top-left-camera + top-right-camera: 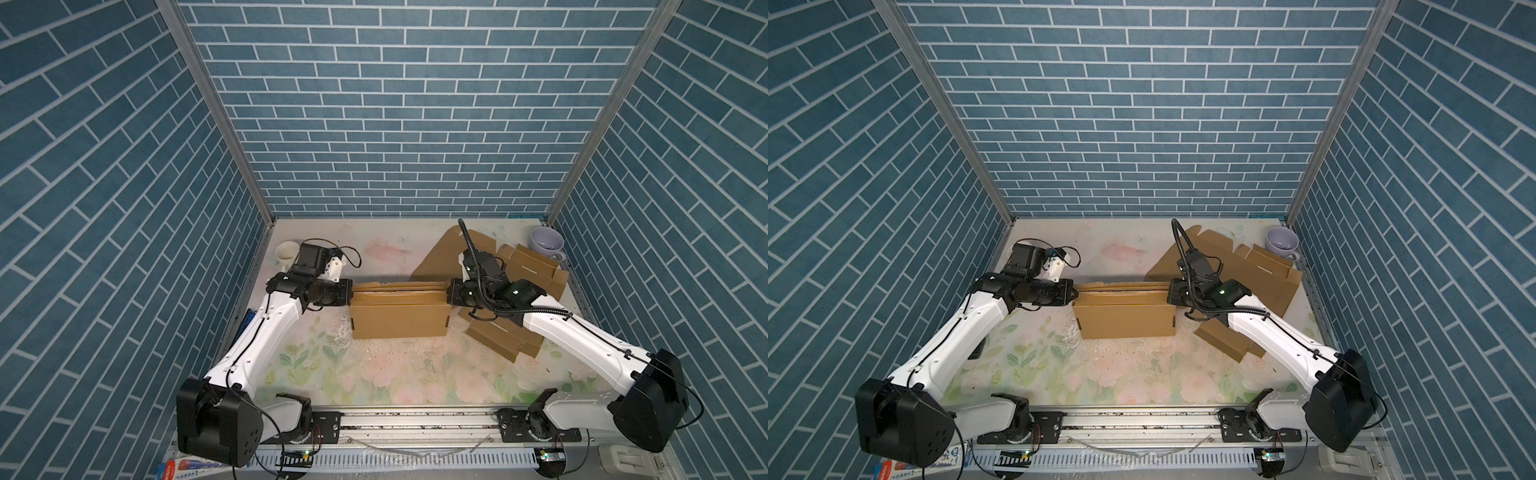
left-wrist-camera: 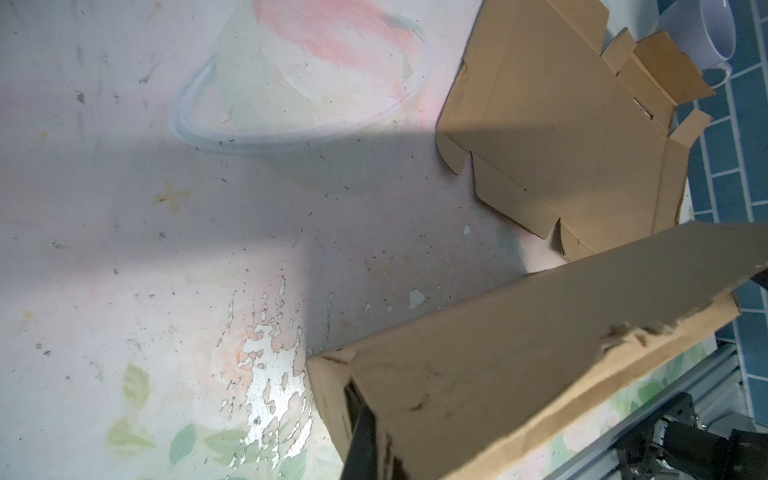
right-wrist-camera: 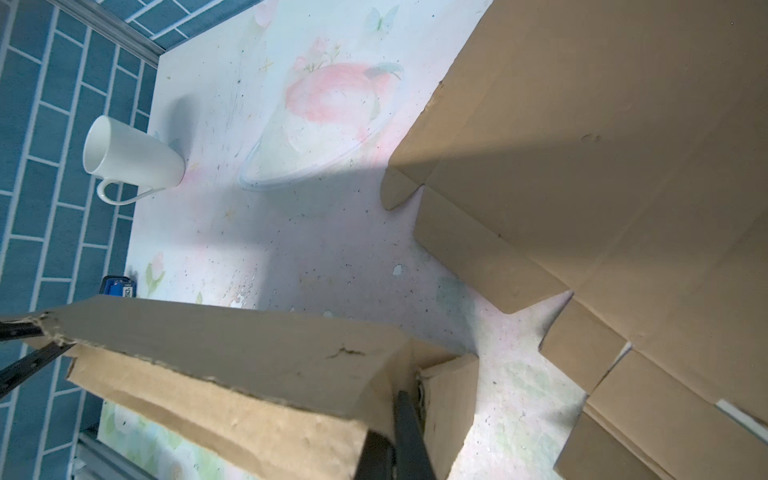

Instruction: Fold the paper box

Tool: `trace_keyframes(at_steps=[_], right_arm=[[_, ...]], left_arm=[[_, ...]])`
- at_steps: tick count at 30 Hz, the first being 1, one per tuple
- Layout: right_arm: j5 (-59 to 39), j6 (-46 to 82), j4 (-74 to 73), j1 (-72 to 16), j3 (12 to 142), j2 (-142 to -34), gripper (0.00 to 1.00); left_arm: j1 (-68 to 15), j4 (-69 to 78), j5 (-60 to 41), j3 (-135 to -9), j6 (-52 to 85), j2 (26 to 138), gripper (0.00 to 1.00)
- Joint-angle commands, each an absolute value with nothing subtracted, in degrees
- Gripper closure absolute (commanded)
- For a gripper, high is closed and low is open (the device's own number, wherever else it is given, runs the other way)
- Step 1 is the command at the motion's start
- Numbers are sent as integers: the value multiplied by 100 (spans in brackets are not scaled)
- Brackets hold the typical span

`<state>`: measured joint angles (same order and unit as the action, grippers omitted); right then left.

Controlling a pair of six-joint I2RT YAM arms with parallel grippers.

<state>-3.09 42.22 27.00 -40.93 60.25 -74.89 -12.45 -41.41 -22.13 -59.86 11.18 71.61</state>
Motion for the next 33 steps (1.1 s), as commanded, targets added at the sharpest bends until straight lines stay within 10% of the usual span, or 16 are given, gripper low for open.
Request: trace_keyframes(at_steps=[1,11,20,33], right_arm=[[-1387,4286,2960,-4039,5929,-7544,83],[-1226,397,3852,-3480,6884,-7059,18],[-925,-2686,4183,-4394,7786,-8059,10],[-615,-3905,4265,-5104,8348,-9237,10]], left_arm=[[-1239,-4500,-2140,-5701,1189,7210,100],[-1236,-4439,-1947,-5548,1125,7101,100],[-1258,-4421,-1924,-5624,1079,7138,100],[-1327,-4502,-1844,-5625,1029,7168,100]])
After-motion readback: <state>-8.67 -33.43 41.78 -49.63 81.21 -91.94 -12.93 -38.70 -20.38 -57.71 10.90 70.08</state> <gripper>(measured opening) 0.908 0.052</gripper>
